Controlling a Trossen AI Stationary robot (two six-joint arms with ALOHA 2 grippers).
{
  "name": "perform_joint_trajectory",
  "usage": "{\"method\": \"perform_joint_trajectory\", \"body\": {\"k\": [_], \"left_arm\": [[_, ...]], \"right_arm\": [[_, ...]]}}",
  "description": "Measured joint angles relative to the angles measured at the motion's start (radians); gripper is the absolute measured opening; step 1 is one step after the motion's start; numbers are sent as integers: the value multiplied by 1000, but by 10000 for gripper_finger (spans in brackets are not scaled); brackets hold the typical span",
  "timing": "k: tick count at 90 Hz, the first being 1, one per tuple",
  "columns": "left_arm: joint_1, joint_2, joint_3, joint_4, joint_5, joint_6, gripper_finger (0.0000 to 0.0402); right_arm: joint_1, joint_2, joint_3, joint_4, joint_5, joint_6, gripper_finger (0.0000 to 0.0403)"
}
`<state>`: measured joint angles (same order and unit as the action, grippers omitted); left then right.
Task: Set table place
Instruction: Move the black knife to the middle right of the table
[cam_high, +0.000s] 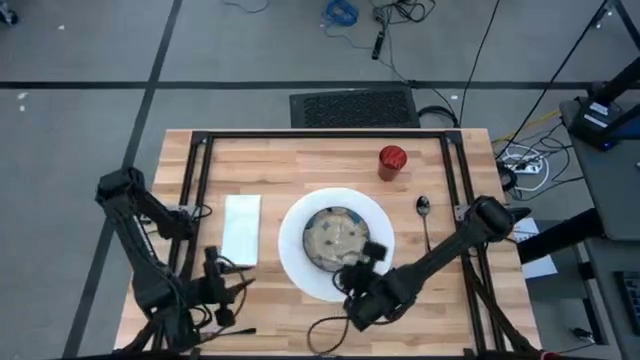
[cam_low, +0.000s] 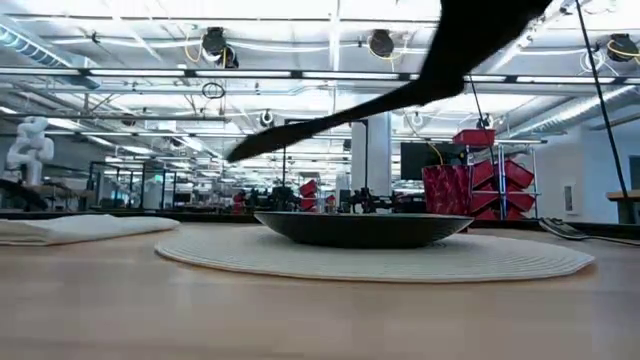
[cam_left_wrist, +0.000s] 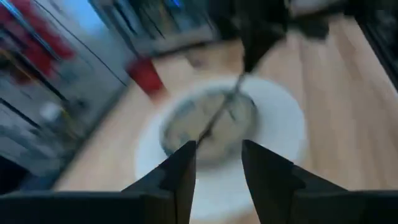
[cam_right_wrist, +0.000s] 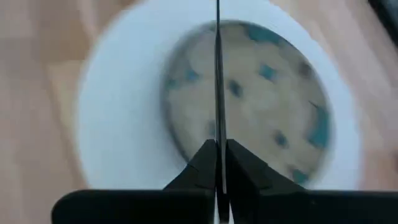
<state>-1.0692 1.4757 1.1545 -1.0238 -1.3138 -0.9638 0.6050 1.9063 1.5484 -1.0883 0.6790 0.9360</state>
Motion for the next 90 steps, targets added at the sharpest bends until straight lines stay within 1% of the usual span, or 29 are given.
{"method": "perform_joint_trajectory", "body": {"k": [5,10,26,31,43,56,66,75,82,90], "left_arm": [[16,8,0,12,-59,1,116],[33,19,0,22,-87,0,116],[83,59,0,36,-95,1,116],[93,72,0,39,-86,1,116],[112,105,0,48,-77,0,116],[115,135,0,53,-71,8,116],[115,137,0,53,-78,24,116],[116,137,0,54,-79,27,116],[116,137,0,54,-80,27,116],[120,137,0,57,-80,27,116]], "right_arm": [[5,-28,1,-96,-3,70,0],[10,-49,1,-191,-31,135,0],[5,-120,1,-471,-156,318,0],[0,-139,0,-486,-194,351,0],[-26,-187,-3,-484,-271,364,0],[-69,-206,-3,-482,-336,308,0],[-129,-214,-3,-482,-395,200,0],[-199,-215,-4,-482,-417,95,0],[-255,-216,-4,-483,-408,4,0],[-318,-226,-5,-481,-322,-72,0]]}}
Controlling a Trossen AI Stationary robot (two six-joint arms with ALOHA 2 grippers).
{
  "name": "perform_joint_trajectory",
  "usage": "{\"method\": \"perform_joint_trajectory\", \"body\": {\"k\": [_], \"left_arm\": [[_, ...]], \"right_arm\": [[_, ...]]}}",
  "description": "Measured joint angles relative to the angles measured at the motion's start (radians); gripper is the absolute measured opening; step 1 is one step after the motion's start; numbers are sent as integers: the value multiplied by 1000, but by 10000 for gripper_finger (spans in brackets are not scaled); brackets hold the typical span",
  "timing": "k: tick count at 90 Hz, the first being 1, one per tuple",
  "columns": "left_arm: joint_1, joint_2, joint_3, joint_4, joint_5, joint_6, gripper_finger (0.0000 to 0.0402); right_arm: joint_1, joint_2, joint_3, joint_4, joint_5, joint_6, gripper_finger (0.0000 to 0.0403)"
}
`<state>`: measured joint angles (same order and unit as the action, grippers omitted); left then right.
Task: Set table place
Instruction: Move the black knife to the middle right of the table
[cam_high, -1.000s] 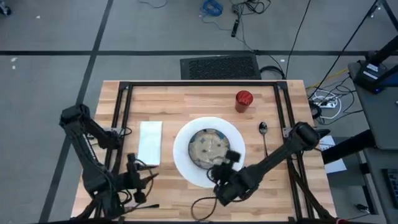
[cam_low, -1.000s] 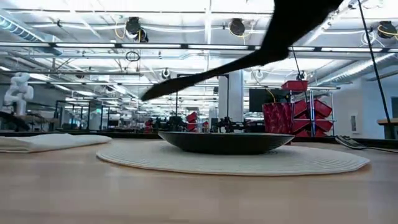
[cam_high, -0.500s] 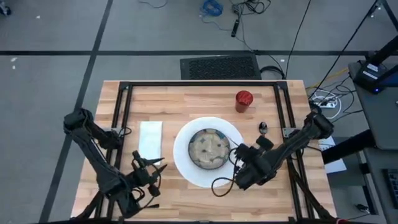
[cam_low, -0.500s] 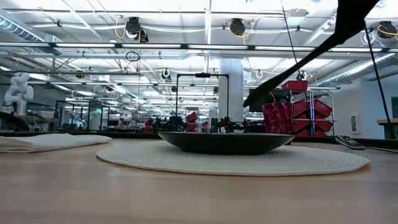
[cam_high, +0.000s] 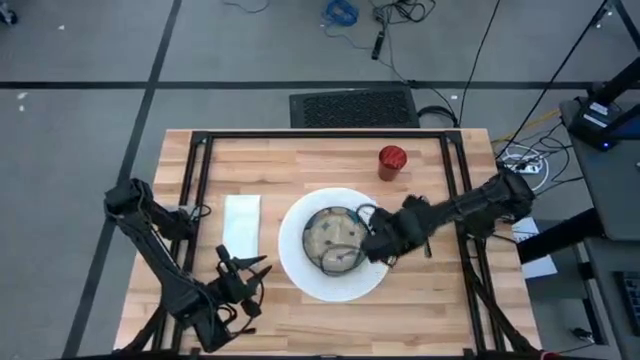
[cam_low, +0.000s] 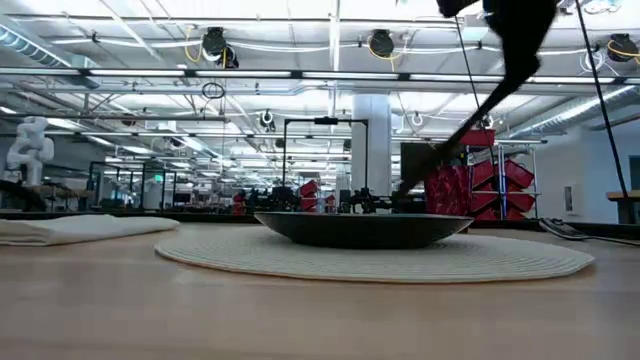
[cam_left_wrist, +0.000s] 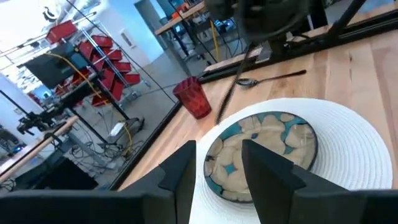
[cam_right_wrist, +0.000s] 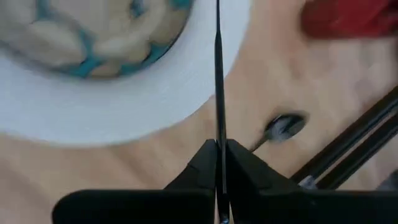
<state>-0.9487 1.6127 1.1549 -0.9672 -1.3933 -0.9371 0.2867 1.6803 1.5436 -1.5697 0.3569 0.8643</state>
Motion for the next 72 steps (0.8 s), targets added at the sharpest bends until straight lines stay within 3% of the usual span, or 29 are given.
{"method": "perform_joint_trajectory", "body": {"k": [17,34,72], "left_arm": [[7,0,0,7,1,0,116],[7,0,0,16,7,0,116],[7,0,0,20,71,-1,116]], "right_arm": [[-103,-53,0,-1,252,-100,0],[-170,-158,0,-2,512,-102,0],[-543,-398,-29,-2,537,-255,0]]}}
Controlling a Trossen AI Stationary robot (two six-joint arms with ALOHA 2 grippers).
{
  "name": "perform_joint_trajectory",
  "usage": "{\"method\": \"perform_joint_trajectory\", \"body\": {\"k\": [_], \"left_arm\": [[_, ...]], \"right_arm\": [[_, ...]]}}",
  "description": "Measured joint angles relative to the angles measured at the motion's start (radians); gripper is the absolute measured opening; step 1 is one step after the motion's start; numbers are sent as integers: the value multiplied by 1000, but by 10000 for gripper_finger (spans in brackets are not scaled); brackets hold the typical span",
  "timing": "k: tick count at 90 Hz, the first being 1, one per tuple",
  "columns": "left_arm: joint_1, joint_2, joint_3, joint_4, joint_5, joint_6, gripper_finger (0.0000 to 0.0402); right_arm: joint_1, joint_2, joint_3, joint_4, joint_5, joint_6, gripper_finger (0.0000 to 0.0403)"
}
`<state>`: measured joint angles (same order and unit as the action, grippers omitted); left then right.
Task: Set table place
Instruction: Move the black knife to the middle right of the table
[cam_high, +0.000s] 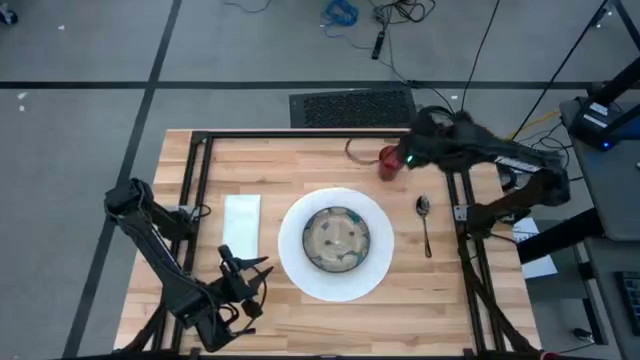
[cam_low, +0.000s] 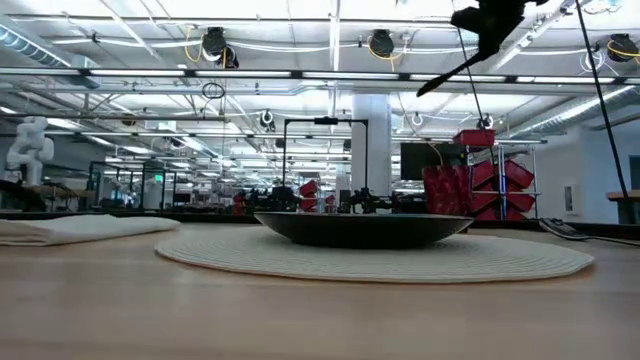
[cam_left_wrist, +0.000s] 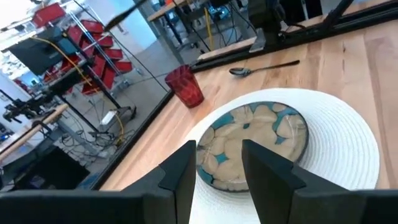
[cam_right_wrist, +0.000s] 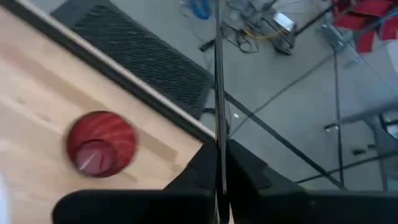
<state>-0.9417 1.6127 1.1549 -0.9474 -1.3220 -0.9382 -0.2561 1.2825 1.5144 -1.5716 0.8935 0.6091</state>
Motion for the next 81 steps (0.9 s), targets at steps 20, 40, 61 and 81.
{"method": "perform_joint_trajectory", "body": {"k": [20,40,61,81], "left_arm": [[0,0,0,-4,12,30,116],[24,0,0,-15,-57,90,116],[130,-2,1,-100,-77,87,116],[248,-2,1,-123,-71,90,116]], "right_arm": [[-29,-143,-244,1,-77,81,0],[94,-194,-453,5,-219,284,0],[223,-191,-507,2,-385,414,0],[323,-162,-508,3,-559,522,0]]}}
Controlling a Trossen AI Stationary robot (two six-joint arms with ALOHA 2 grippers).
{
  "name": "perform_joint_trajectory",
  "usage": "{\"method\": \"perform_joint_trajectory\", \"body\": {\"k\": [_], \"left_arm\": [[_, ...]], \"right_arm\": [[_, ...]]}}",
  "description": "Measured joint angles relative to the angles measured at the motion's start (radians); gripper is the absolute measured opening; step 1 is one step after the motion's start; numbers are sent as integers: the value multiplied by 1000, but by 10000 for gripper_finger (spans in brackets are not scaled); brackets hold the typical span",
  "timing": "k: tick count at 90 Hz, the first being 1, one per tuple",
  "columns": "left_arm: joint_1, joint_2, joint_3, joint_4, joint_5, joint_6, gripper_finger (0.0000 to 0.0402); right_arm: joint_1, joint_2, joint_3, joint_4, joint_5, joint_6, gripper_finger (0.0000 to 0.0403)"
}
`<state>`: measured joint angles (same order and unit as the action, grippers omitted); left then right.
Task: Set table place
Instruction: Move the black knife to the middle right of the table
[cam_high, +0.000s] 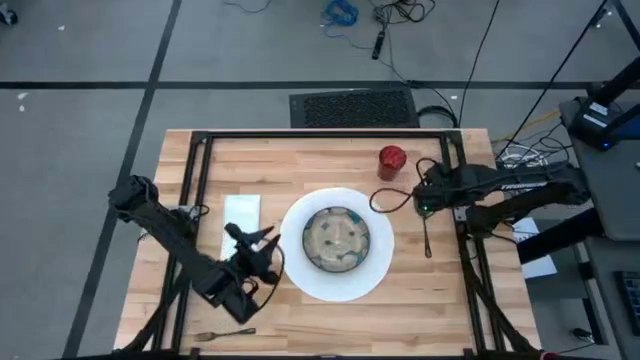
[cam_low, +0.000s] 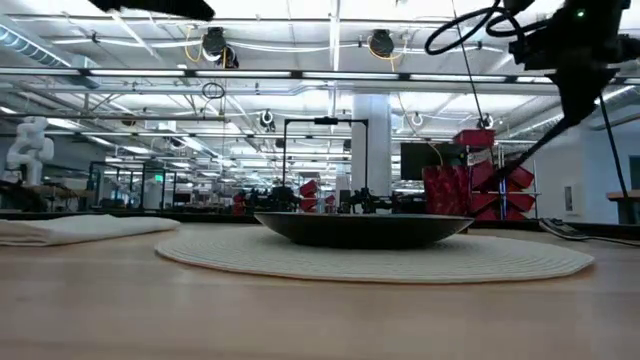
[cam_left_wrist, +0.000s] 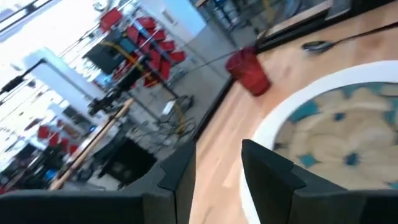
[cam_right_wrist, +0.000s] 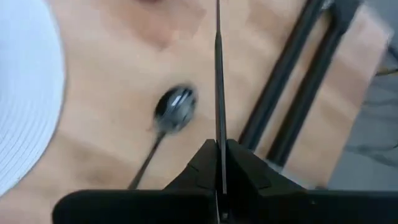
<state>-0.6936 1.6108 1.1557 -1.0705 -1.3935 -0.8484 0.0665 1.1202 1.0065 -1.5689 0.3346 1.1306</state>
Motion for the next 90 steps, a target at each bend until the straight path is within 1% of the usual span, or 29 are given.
{"method": "perform_joint_trajectory", "body": {"k": [12,22,38,46,58,79,90], "left_arm": [[50,0,0,-13,22,20,116],[79,0,0,-13,24,23,116],[93,0,0,-13,25,23,116],[91,0,0,-12,30,23,116],[82,0,0,-12,58,23,116],[74,0,0,3,60,17,116],[64,1,0,45,100,17,116]], "right_arm": [[65,32,0,-1,-94,68,0],[124,47,7,-5,-128,118,0],[221,52,66,-1,-127,261,0],[281,53,69,-2,-135,379,0],[352,79,69,-2,-146,505,0],[467,217,69,6,-151,659,0],[508,293,69,29,-152,741,0]]}}
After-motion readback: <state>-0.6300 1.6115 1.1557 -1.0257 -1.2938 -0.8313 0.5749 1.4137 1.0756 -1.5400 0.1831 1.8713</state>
